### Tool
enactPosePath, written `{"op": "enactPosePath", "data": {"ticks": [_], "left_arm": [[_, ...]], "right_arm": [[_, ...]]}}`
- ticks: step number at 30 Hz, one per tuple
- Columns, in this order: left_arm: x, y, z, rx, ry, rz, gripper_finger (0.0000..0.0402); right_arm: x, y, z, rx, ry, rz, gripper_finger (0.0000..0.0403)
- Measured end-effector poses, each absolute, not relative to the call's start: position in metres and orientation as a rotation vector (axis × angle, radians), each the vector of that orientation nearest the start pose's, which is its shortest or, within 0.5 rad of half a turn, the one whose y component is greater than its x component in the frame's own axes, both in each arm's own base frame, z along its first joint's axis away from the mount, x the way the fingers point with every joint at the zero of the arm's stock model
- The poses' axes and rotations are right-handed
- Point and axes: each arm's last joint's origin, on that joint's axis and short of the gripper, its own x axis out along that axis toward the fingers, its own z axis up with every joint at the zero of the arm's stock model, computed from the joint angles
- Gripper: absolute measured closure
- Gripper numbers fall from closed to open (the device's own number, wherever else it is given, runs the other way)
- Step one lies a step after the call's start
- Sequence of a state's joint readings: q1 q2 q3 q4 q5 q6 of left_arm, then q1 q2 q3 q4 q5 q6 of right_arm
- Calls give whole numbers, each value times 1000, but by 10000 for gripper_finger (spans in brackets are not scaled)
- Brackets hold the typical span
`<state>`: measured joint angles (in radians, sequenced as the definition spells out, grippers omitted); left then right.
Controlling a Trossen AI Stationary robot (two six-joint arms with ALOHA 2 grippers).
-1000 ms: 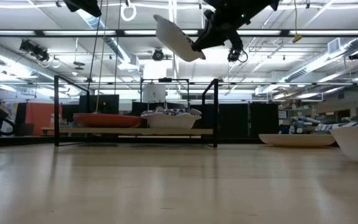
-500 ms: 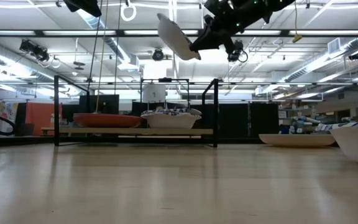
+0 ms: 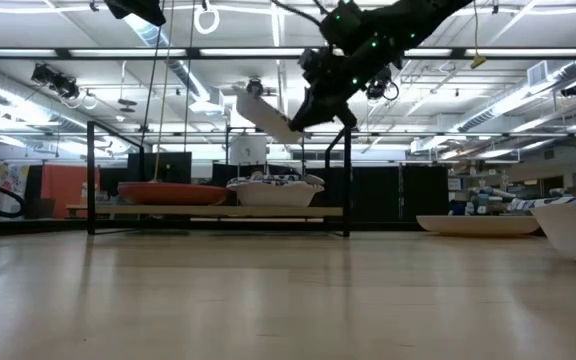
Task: Place and stack plates onto a shelf
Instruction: Stack the white bowl on top of the white bowl on the shelf
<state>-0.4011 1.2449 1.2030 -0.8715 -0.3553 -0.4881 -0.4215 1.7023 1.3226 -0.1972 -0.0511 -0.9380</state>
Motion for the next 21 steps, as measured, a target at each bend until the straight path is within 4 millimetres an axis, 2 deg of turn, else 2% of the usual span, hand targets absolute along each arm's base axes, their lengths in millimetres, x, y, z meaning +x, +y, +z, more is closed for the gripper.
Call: {"op": "enactPosePath", "data": {"ticks": [7,21], "left_arm": [[226,-85,328,-123,827,162,259],[226,-85,329,-127,818,160,259]], "right_arm": [[353,-159,255,-727,819,-31,389],[353,-160,252,-722,839,-29,383]]}}
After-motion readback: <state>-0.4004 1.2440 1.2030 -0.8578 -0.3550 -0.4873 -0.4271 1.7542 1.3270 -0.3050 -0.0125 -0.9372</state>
